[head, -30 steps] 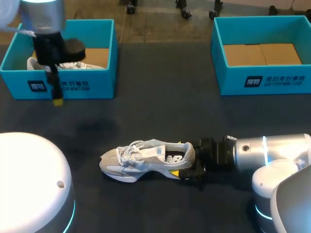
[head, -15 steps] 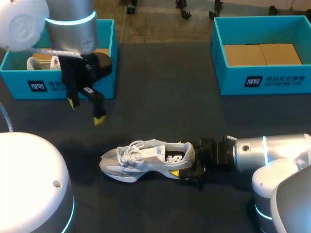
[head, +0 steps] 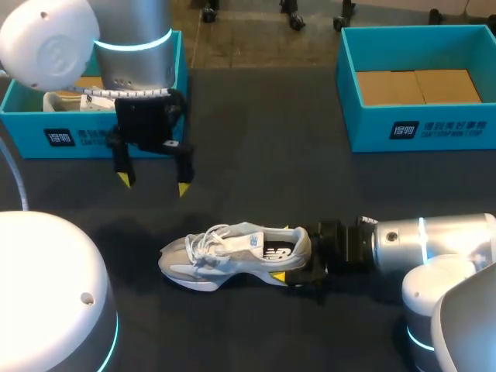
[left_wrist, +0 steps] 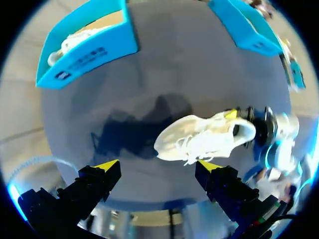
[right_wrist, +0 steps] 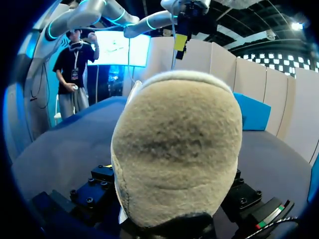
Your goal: Take the shoe out of the shoebox, open the shoe tongue, remove and reinsert the insole, then place the shoe into the shoebox
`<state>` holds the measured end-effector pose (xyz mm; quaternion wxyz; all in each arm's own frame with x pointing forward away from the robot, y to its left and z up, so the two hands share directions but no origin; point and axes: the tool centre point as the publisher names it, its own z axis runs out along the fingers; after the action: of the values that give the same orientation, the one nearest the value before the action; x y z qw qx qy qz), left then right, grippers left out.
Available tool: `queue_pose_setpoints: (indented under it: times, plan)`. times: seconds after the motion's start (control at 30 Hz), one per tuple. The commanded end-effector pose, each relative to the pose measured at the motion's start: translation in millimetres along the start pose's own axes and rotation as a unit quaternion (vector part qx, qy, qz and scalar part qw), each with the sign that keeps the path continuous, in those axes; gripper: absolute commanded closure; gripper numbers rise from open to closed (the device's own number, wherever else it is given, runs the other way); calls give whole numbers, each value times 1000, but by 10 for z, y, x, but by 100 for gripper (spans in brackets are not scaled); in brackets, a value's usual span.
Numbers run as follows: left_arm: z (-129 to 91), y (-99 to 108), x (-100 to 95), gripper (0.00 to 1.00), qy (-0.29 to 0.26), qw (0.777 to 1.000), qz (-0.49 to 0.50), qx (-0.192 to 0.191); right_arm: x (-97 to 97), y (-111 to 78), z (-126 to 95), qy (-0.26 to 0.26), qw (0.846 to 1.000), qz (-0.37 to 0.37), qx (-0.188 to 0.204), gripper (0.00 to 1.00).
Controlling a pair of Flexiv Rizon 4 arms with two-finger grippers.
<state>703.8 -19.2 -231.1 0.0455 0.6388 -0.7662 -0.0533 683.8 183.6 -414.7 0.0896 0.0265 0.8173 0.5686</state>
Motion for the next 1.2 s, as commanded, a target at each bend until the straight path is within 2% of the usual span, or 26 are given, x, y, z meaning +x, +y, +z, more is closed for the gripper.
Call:
queue_pose_setpoints:
  times: [0.03,0.17,0.27,0.63,0.9,1.03,1.2]
  plan:
    - [87,121,127,0,9,996,-89,27,-6,-12,35,-1,1000,-1,1,100]
    - [180,281,314,0,15,990,-124,60,-6,-12,35,-1,1000,-1,1,100]
    - [235,302,444,0,10,991,-117,61,-6,-12,35,-1,1000,-1,1,100]
    - [400,152,901,0,0,995,-73,62,-6,-12,35,-1,1000,-1,1,100]
    - [477,13,1204,0,4,998,-53,38,-6,-12,35,-1,1000,-1,1,100]
    - [540,0,1378,0,-8,999,-48,8,-6,-12,35,-1,1000,-1,1,100]
    - [540,0,1378,0,-8,999,-48,8,-6,-12,35,-1,1000,-1,1,100]
